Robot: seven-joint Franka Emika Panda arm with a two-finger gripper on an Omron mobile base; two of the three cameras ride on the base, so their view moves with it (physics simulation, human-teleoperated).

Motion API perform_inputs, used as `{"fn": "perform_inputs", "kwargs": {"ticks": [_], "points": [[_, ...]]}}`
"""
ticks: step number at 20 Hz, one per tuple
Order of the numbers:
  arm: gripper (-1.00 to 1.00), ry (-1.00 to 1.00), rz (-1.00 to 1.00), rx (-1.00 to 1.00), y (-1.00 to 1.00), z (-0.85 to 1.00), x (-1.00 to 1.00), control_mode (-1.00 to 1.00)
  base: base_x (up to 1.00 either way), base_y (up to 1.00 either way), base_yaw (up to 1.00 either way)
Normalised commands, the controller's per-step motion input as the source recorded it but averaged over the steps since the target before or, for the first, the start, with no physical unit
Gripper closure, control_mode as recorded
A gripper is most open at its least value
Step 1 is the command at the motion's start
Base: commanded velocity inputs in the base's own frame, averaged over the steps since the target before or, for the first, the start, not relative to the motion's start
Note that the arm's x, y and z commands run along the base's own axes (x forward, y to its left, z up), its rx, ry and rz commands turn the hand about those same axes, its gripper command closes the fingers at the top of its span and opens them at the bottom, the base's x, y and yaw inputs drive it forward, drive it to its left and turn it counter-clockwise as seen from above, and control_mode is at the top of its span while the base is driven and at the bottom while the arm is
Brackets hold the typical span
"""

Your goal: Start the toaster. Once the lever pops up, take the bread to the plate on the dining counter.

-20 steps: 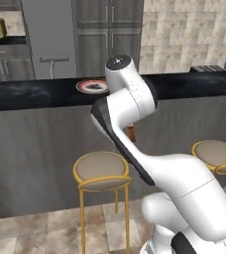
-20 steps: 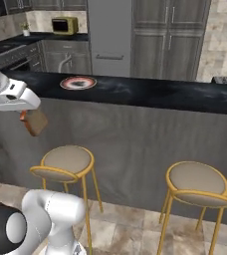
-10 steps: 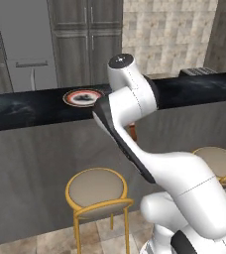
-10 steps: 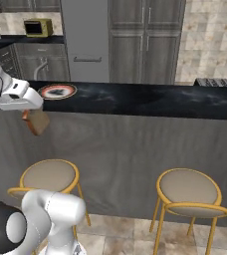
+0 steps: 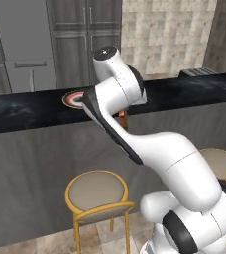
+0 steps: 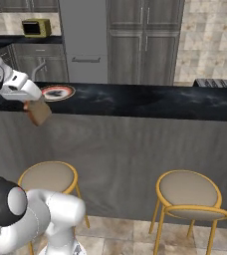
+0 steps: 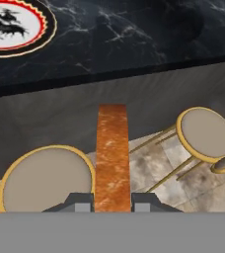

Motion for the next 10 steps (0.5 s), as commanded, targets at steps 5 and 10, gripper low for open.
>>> {"fn": "perform_inputs", "kwargs": {"ticks": [5, 10], "points": [[1.00, 0.02, -0.13, -0.01, 0.16, 0.37, 0.48, -1.00, 0.00, 0.00, 0.00], [1.00, 0.04, -0.05, -0.01, 0.13, 0.20, 0.40, -1.00, 0.00, 0.00, 0.00]]}}
